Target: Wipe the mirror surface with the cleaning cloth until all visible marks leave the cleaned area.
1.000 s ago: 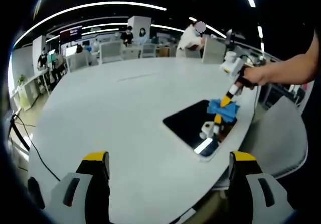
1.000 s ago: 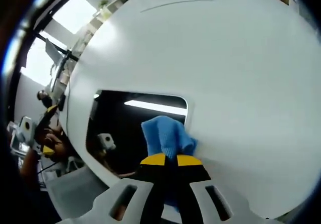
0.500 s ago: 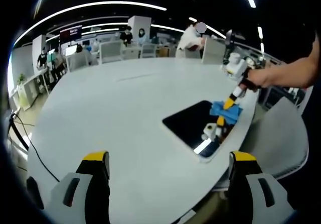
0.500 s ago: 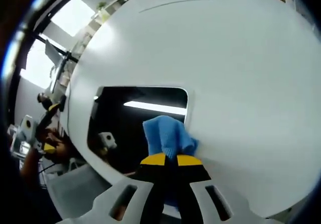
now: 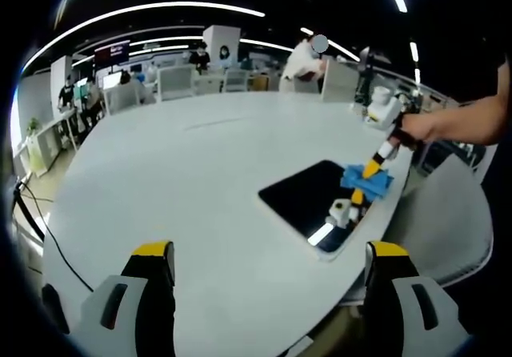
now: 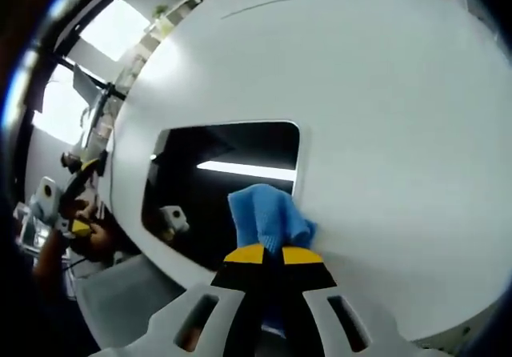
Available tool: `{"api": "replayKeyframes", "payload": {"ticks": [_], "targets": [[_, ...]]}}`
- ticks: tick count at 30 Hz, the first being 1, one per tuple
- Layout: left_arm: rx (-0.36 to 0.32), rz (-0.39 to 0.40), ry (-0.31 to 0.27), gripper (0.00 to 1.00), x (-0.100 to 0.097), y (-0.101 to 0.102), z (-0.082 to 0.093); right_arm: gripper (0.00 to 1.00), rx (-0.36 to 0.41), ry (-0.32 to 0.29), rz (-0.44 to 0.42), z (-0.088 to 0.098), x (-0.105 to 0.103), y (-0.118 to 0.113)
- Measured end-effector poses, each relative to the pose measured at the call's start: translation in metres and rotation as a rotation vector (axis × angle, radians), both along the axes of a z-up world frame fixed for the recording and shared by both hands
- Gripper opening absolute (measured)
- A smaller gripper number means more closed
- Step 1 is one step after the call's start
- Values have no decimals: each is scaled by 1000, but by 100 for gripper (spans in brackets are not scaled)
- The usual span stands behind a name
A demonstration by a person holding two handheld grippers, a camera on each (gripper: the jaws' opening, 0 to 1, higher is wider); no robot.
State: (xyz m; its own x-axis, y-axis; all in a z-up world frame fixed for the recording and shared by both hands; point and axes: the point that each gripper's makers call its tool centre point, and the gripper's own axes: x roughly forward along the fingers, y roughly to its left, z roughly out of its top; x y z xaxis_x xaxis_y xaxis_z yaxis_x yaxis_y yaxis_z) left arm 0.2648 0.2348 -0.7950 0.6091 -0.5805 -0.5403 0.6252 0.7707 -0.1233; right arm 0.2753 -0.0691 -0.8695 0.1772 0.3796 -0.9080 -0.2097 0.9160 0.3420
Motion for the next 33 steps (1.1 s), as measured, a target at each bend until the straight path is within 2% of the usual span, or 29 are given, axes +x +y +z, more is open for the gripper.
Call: {"api": "replayKeyframes", "payload": {"ticks": [7, 10, 11, 13, 33], "targets": [[4, -6, 2, 99, 0, 0, -1, 0, 3, 0, 1, 0, -8, 0], [5, -10, 0, 99, 0, 0, -1, 0, 4, 11, 0, 0, -13, -1], [5, -10, 0, 99, 0, -1, 1, 0, 3, 32, 4, 0, -17, -2], [5, -10, -1, 99, 0, -1, 1, 0, 0, 29, 5, 0, -19, -1], [4, -19, -22, 99, 0, 0, 4, 0, -3, 20, -20, 0, -17, -1]]}}
